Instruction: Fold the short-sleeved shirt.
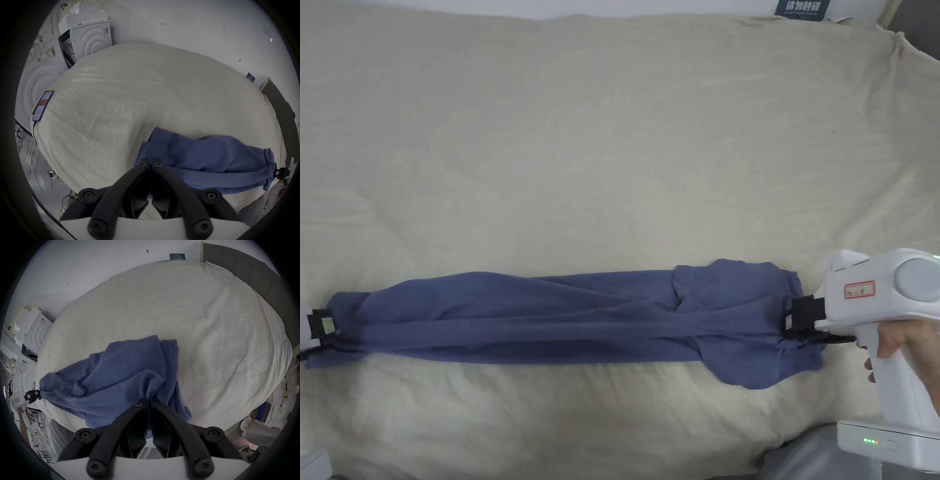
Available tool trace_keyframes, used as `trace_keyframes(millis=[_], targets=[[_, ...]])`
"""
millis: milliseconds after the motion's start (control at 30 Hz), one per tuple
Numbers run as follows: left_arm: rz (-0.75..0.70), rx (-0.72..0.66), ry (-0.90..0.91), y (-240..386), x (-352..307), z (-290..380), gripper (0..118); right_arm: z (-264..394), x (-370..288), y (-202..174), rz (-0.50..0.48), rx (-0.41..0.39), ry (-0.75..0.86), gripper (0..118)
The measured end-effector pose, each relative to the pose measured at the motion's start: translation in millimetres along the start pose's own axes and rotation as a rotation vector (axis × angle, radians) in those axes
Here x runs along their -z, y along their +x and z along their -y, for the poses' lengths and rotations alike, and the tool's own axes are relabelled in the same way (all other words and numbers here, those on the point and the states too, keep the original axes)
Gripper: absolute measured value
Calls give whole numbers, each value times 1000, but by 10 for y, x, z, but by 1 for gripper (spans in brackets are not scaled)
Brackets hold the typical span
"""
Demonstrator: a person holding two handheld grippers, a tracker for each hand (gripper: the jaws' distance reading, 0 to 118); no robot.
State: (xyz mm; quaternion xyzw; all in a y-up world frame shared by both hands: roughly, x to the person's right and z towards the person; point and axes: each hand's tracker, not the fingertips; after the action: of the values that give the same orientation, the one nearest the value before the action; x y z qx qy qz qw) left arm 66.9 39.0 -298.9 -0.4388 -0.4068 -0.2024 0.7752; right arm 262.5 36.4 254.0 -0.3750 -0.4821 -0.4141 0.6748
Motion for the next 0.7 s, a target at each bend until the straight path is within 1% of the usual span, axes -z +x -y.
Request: trace_keyframes(millis=[200, 233, 267, 300, 333, 367, 400, 433, 467, 500, 600, 700], targets=[[-6, -38, -9, 16, 38, 46, 1, 79, 76, -25, 17, 5, 1, 3], [-5, -40, -10, 18, 28, 48, 6, 85, 75, -39, 22, 0, 4, 4], [-4, -40, -6, 25, 5, 42, 18, 88, 62, -46, 23, -3, 9, 6], [0, -40, 2, 28, -33, 33, 29, 89, 39, -63, 23, -13, 19, 12], [3, -37, 15, 16, -75, 16, 48, 89, 1, -82, 27, -22, 33, 26], [-1, -37, 28, 10, -111, -3, 80, 86, -36, -95, 35, -32, 46, 50], [-7, -33, 42, 8, -163, -29, 100, 72, -93, -94, 40, -39, 65, 68], [-9, -29, 54, 5, -216, -60, 112, 62, -158, -103, 40, -42, 82, 84], [-11, -24, 88, 4, -283, -94, 117, 49, -231, -113, 39, -45, 106, 98], [-18, -25, 130, 1, -348, -125, 117, 34, -306, -124, 45, -47, 138, 103], [-13, -29, 225, 28, -611, -279, 117, -37, -596, -165, 83, -84, 264, 104], [-18, 14, 361, 137, -872, -385, 117, -106, -898, -251, 112, -134, 414, 104]])
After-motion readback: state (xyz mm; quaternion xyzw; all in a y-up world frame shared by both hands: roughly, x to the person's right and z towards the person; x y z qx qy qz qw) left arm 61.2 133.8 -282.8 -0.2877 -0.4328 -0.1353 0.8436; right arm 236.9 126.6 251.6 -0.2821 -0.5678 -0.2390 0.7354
